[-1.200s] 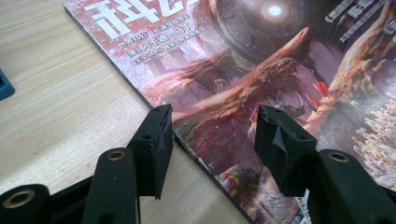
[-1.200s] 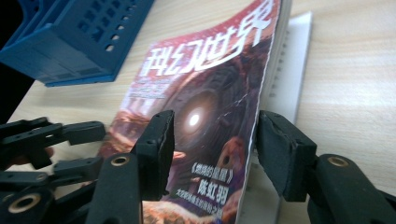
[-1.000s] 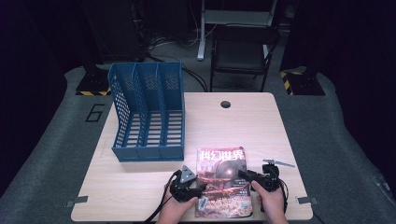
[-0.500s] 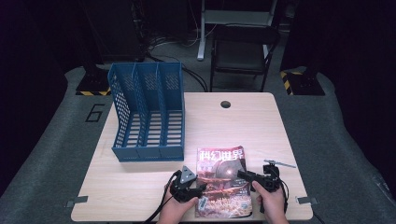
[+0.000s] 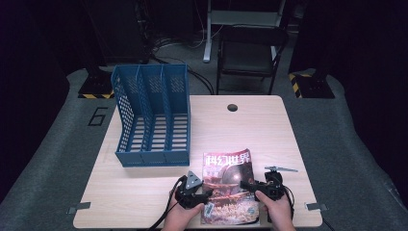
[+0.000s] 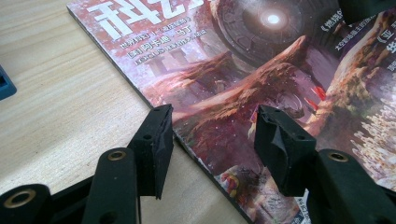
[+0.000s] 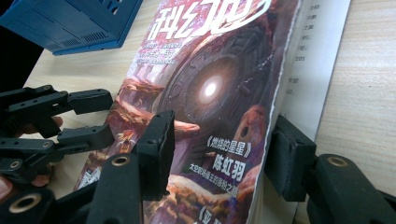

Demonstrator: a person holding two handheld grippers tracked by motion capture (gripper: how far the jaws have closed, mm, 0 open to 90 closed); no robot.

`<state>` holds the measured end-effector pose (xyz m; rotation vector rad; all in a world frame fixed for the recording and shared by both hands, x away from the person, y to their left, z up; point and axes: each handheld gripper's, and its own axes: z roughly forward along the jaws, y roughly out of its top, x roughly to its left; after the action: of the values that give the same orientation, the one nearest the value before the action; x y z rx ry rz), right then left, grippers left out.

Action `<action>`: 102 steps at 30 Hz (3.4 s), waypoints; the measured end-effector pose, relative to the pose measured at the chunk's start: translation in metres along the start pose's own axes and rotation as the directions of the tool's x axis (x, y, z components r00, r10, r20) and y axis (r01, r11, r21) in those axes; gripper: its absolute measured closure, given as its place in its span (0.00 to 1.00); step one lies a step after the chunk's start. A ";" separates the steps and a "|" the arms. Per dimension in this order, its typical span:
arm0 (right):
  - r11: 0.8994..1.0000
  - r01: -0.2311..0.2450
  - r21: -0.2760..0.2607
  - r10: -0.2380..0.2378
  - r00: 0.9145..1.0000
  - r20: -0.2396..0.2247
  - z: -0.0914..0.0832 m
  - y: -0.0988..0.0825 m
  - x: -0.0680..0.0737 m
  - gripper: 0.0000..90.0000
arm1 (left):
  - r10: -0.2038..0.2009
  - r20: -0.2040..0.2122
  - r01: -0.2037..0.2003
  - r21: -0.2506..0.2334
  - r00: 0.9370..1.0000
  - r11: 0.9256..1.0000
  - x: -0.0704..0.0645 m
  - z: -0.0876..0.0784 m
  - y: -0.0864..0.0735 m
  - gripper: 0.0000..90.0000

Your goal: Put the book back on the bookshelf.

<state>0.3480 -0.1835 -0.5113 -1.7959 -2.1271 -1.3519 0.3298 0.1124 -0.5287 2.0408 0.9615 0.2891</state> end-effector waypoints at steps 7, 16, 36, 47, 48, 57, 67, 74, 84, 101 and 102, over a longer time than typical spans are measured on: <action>0.999 0.032 0.027 -0.032 0.999 0.003 0.010 0.004 0.000 0.52 | -0.003 -0.002 0.003 -0.011 1.000 1.000 0.000 0.000 -0.001 0.52; 0.997 0.059 0.042 -0.059 0.998 -0.015 0.016 0.008 -0.003 0.53 | -0.002 0.002 0.002 -0.009 1.000 1.000 0.000 0.000 -0.001 0.52; 0.990 0.085 0.110 -0.080 0.995 -0.054 0.015 0.006 -0.002 0.68 | -0.005 -0.002 0.005 -0.012 1.000 1.000 0.000 0.000 -0.001 0.52; 0.992 0.065 0.111 -0.059 0.997 -0.051 0.015 0.005 -0.001 0.62 | -0.006 0.002 0.006 -0.011 1.000 1.000 0.000 0.000 -0.001 0.52; 0.991 0.069 0.111 -0.062 0.996 -0.065 0.015 0.005 -0.001 0.61 | 0.005 -0.002 -0.005 -0.010 1.000 1.000 0.001 0.000 0.000 0.52; 0.991 0.080 0.109 -0.073 0.995 -0.069 0.015 0.005 -0.001 0.59 | 0.004 -0.001 -0.004 -0.010 1.000 1.000 0.001 0.000 0.000 0.52; 0.991 0.088 0.104 -0.080 0.993 -0.081 0.016 0.004 0.002 0.51 | -0.002 0.005 0.002 -0.015 1.000 1.000 0.002 0.000 0.000 0.52; 0.994 0.060 0.094 -0.052 0.995 -0.080 0.014 0.002 -0.003 0.65 | -0.008 0.025 0.008 -0.009 1.000 1.000 0.001 0.000 0.000 0.49; 0.990 0.122 0.069 -0.119 0.992 -0.049 0.014 0.000 -0.003 0.74 | -0.015 0.033 0.015 -0.010 0.999 1.000 0.003 0.000 0.000 0.47; 0.979 0.202 0.008 -0.201 0.977 -0.070 0.013 -0.007 -0.006 0.78 | -0.030 0.063 0.030 -0.013 0.998 0.999 0.008 0.001 0.001 0.47; 0.977 0.213 0.005 -0.212 0.975 -0.064 0.013 -0.007 -0.006 0.79 | -0.030 0.063 0.031 -0.013 0.998 0.999 0.008 0.001 0.001 0.47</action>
<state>0.3503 -0.1796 -0.5262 -1.5349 -2.3431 -1.4140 0.3360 0.1173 -0.5298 2.0087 0.9482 0.2134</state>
